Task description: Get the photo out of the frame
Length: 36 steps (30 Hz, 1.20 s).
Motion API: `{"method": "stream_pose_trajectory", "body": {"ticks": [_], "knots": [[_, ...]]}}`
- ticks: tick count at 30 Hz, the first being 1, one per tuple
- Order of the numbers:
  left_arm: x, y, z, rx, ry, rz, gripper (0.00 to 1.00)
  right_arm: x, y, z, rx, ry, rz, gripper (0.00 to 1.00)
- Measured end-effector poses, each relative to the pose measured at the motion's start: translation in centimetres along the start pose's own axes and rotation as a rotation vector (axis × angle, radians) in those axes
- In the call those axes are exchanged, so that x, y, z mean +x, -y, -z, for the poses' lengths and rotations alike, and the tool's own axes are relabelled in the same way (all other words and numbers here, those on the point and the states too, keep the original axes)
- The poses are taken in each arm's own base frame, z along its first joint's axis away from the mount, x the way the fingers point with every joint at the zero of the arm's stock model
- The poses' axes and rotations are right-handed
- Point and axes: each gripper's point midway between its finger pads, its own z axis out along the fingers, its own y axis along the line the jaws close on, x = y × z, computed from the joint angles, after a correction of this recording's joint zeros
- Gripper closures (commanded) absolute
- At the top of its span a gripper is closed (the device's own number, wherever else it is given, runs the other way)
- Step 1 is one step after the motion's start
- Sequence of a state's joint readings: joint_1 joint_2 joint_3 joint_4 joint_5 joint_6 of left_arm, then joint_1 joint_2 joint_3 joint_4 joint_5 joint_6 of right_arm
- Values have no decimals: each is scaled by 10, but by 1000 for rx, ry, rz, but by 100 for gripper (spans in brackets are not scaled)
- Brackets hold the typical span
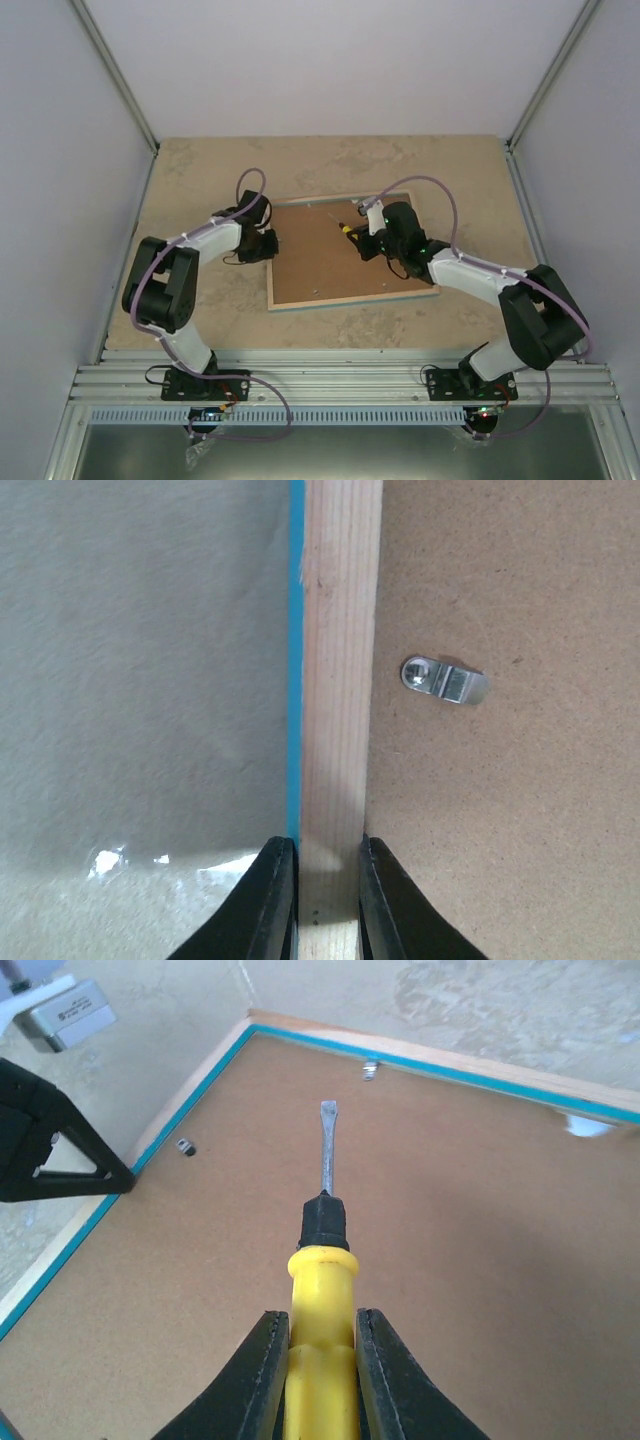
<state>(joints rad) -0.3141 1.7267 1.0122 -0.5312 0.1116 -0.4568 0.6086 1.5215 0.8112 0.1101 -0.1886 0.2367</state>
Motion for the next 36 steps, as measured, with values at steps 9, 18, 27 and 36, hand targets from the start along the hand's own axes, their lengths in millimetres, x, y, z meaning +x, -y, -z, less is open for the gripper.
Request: {"method": "stream_pose_trajectory", "body": {"ticks": [9,18,27,36], "knots": [[20,-18,10,-14,52,219,100,-8,13,15,67,84,-29,99],[66,-21,22,-27,91,415,90,-12,16,18,82,108,-43,100],[82,-7,31,13,104,505,62,-13,16,19,80,114,-45,100],[10,12,94,-8,336,374,39,-14,15,22,79,122,-44,99]]}}
